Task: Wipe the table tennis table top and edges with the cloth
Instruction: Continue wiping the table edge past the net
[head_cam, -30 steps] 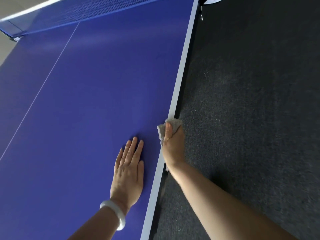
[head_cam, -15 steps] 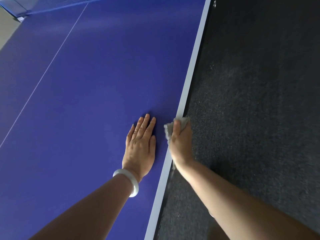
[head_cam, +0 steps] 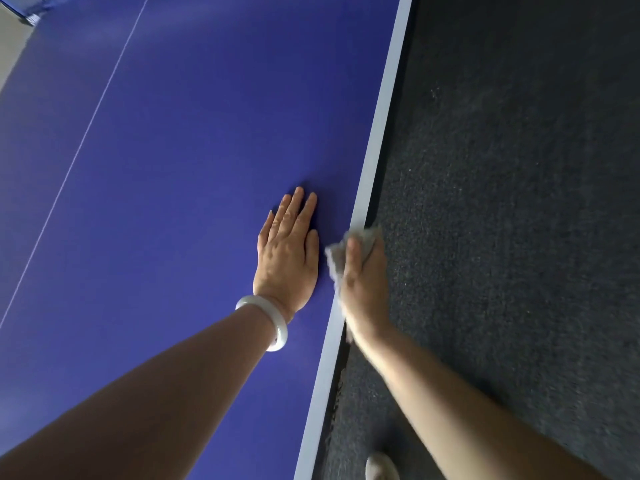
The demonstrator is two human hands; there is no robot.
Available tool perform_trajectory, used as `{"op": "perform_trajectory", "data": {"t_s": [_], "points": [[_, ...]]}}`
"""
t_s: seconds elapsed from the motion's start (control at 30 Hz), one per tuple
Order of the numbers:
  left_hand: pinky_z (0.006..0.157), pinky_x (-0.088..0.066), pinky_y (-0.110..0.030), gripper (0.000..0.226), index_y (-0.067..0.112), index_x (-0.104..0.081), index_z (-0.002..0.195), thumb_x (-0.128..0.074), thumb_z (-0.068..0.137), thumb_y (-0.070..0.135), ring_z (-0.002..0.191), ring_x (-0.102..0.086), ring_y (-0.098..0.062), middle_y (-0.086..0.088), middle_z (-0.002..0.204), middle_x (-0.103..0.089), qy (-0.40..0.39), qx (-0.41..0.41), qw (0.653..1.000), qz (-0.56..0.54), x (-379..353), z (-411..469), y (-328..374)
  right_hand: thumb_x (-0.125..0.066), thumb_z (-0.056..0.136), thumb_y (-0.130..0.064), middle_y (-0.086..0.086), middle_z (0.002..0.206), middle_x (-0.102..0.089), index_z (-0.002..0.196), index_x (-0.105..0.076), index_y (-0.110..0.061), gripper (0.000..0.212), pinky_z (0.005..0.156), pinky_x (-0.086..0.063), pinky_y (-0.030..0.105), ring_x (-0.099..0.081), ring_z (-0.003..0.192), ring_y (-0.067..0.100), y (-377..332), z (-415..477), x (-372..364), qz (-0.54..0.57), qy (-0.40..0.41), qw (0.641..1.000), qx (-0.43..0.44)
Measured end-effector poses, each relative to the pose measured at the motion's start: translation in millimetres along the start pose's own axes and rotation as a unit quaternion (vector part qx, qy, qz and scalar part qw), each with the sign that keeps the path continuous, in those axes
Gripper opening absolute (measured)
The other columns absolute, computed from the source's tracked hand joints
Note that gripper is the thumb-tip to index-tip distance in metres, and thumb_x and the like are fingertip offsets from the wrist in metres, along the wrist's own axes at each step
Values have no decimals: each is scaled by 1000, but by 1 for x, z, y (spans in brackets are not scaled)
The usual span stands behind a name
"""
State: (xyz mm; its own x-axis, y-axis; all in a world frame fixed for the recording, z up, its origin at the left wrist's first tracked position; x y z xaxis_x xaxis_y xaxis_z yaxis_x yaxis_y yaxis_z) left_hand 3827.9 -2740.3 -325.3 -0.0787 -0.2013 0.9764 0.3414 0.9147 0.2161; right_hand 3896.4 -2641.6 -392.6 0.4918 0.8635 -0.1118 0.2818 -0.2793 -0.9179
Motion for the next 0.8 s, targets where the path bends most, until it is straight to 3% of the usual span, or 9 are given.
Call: {"op": "perform_trajectory", "data": {"t_s": [0.03,0.1,0.2,0.3,0.47,0.6,0.7,0.8], "points": [[124,-4,-31,54,21,-26,156,-26,102,25,152,-10,-12,3,164,-18,1,0,1000,1,1,0,1,-42,104,-35,25,129,-55,133,-41,-3,44,98,-49,48,-59,113,30,-3,16,-1,7,9,1000,1],[124,-4,-32,55,21,-26,156,-25,101,27,152,-10,-12,3,164,-18,1,-2,1000,0,1,0,2,-41,103,-39,26,133,-53,142,-38,4,58,102,-46,49,-57,120,34,-9,29,-2,-11,26,999,-15],[124,-5,-34,52,20,-26,156,-28,104,25,152,-11,-13,2,164,-18,2,-7,1000,-1,0,-1,1,-37,100,-55,16,145,-47,154,-29,-8,72,109,-43,45,-50,133,25,15,-35,-1,-28,43,999,2],[124,-7,-35,50,19,-27,156,-34,106,20,152,-12,-14,1,164,-19,7,-11,1000,-1,0,-1,1,-35,92,-68,9,146,-46,155,-27,-19,80,108,-44,50,-49,133,24,47,-109,-2,-40,33,998,-41],[123,-6,-34,50,20,-27,156,-34,106,22,152,-11,-13,2,164,-19,15,-12,1000,-13,1,-3,-1,-43,93,-54,15,143,-49,150,-35,-10,72,110,-41,51,-49,132,30,45,-105,-3,-35,52,997,-49],[123,-5,-33,50,22,-30,155,-36,105,22,152,-11,-12,4,163,-20,25,-8,999,-36,3,-3,-4,-35,84,-63,24,129,-56,140,-41,6,89,97,-48,51,-58,115,38,34,-88,-3,-28,72,997,-14],[123,-8,-31,47,20,-41,149,-43,103,15,151,-16,-12,3,161,-27,21,5,992,-128,5,-3,-8,-36,91,-54,24,129,-56,139,-42,7,78,96,-49,49,-59,113,37,36,-88,-3,-39,67,997,-4],[118,-15,-20,45,18,-54,140,-44,99,4,148,-23,-10,5,157,-37,22,83,962,-259,8,-25,-24,-43,101,-40,24,129,-56,140,-43,4,59,97,-48,46,-60,114,36,37,-85,-3,-63,70,996,8]]}}
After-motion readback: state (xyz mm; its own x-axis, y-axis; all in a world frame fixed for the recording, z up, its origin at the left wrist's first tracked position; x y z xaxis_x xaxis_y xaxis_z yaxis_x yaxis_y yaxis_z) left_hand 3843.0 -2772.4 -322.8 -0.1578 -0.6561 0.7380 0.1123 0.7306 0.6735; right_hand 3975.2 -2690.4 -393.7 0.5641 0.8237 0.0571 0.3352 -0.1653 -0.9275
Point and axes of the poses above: each hand's wrist, its own z-axis towards the middle knuckle, its own x-axis out of the back of the hand, y = z × x, the point moved 8 cm from there along z, towards the middle knuckle
